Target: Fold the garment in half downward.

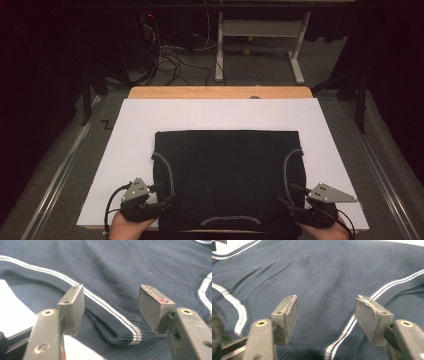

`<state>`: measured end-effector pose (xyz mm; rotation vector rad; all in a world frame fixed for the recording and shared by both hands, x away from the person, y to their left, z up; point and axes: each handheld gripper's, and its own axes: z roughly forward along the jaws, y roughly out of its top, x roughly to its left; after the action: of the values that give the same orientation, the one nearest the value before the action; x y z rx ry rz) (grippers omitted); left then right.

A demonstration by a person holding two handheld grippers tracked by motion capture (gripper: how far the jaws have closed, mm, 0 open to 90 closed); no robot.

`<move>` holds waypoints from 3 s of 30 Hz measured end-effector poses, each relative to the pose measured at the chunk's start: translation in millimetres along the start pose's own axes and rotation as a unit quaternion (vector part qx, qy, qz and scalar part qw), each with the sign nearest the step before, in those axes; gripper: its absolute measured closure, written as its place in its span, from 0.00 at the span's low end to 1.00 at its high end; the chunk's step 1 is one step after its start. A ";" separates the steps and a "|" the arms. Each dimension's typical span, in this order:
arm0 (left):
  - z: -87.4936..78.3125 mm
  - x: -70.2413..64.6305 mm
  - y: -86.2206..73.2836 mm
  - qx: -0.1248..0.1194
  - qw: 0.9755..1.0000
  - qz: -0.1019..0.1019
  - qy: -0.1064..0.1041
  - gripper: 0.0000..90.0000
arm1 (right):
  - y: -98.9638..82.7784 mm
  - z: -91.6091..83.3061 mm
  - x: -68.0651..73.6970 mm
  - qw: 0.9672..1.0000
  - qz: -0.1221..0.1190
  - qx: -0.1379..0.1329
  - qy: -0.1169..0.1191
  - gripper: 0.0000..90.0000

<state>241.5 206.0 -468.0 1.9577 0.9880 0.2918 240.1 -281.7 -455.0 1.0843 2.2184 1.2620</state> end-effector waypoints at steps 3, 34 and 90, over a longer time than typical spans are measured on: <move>-1.2 5.1 0.2 -0.007 1.000 -0.001 0.008 0.35 | 1.7 3.1 -3.1 1.000 -0.002 -0.002 -0.008 0.35; -8.4 44.3 11.7 -0.027 0.997 -0.039 0.053 0.00 | 26.3 16.6 -20.8 0.998 0.008 -0.030 -0.047 0.00; 5.2 120.2 122.3 -0.067 0.994 -0.057 0.067 0.00 | 79.1 130.9 162.0 0.985 -0.114 -0.008 0.128 0.00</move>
<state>387.2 257.2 -393.3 1.7715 1.1328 0.4172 254.5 -59.6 -448.8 0.6669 2.4305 1.3780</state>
